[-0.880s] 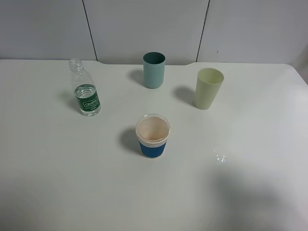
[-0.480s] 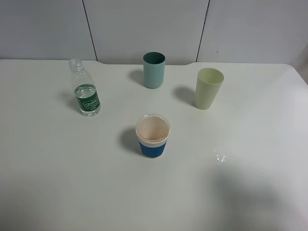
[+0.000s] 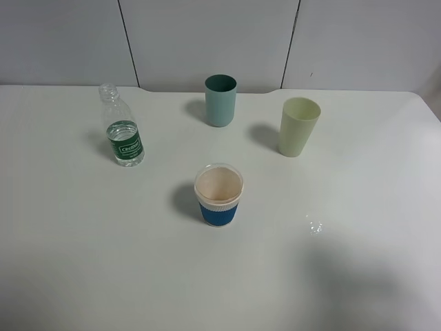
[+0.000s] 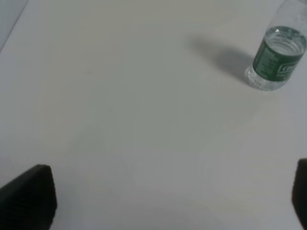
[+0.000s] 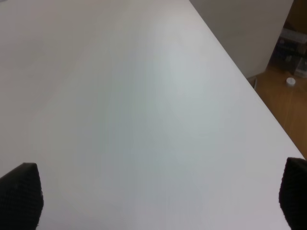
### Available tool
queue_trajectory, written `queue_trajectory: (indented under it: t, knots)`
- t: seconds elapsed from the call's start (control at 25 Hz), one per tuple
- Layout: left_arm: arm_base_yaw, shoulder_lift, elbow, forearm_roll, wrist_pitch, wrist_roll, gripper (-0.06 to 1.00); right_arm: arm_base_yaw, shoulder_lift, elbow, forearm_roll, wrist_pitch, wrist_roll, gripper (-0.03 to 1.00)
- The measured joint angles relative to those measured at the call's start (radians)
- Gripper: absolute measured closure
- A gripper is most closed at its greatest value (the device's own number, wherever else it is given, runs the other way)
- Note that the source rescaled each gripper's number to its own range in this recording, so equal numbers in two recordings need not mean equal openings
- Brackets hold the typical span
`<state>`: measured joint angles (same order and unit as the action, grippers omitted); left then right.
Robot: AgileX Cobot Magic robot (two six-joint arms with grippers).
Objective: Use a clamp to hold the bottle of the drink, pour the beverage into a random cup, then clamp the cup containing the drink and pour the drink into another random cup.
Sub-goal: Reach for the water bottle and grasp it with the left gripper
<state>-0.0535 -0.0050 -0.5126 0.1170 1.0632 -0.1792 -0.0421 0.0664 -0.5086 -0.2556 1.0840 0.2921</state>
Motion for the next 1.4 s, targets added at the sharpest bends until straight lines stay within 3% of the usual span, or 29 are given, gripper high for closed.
queue_trajectory:
  t: [0.56,0.68,0.84,1.4]
  knots:
    - [0.000,0.134,-0.010,0.000,-0.028,0.021,-0.06,0.000,0.000,0.000,0.000,0.000,0.000,0.02]
    - [0.000,0.257,-0.025,-0.004,-0.138,0.041,-0.06,0.000,0.000,0.000,0.000,0.000,0.000,0.02]
    - [0.000,0.343,-0.026,-0.020,-0.185,0.058,-0.06,0.000,0.000,0.000,0.000,0.000,0.000,0.02]
    - [0.000,0.773,-0.026,-0.159,-0.274,0.361,-0.06,0.000,0.000,0.000,0.000,0.000,0.000,0.02]
